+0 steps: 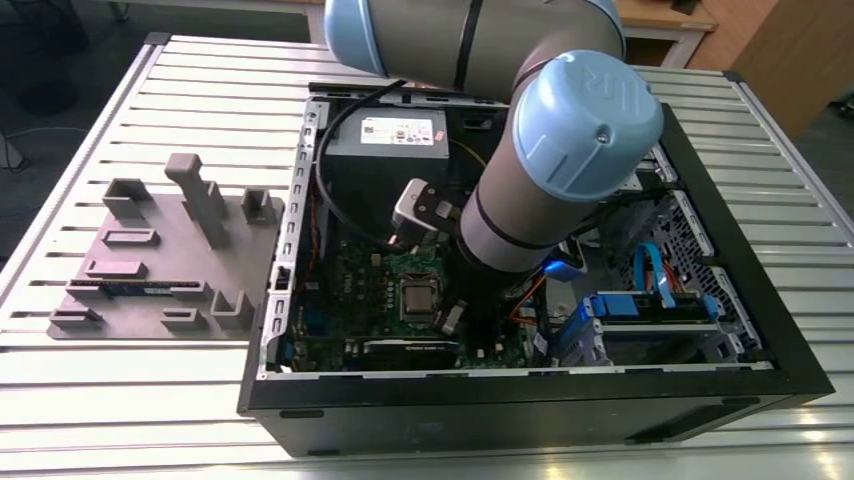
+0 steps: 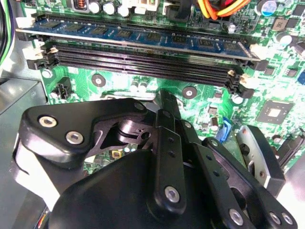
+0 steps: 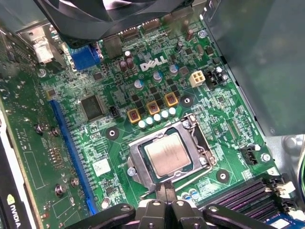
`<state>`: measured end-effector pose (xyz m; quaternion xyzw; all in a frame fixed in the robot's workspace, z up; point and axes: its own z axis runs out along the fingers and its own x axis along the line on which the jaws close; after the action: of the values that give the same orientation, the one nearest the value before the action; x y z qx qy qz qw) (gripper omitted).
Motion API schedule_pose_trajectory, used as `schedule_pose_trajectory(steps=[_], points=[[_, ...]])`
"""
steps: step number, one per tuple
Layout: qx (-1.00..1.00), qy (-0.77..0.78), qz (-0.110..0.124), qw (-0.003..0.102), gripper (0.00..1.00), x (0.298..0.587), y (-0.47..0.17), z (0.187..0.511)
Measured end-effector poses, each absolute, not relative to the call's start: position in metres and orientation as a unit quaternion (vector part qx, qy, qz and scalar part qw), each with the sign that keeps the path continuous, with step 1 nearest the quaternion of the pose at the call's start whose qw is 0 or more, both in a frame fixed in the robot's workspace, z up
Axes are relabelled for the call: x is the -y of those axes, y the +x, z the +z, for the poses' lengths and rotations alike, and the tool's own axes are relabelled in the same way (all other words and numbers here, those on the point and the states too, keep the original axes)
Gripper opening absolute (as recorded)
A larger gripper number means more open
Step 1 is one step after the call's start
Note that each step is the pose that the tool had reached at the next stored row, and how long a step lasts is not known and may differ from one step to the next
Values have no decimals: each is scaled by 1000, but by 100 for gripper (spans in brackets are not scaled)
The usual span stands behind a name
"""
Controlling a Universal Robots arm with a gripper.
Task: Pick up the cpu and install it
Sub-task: 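Install the first cpu locking lever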
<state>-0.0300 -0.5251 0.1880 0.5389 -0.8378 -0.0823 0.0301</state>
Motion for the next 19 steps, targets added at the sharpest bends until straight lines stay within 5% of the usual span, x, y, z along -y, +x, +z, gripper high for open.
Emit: schedule_pose_trajectory(steps=[19], points=[[834, 544, -87, 27, 11, 526, -30, 187]])
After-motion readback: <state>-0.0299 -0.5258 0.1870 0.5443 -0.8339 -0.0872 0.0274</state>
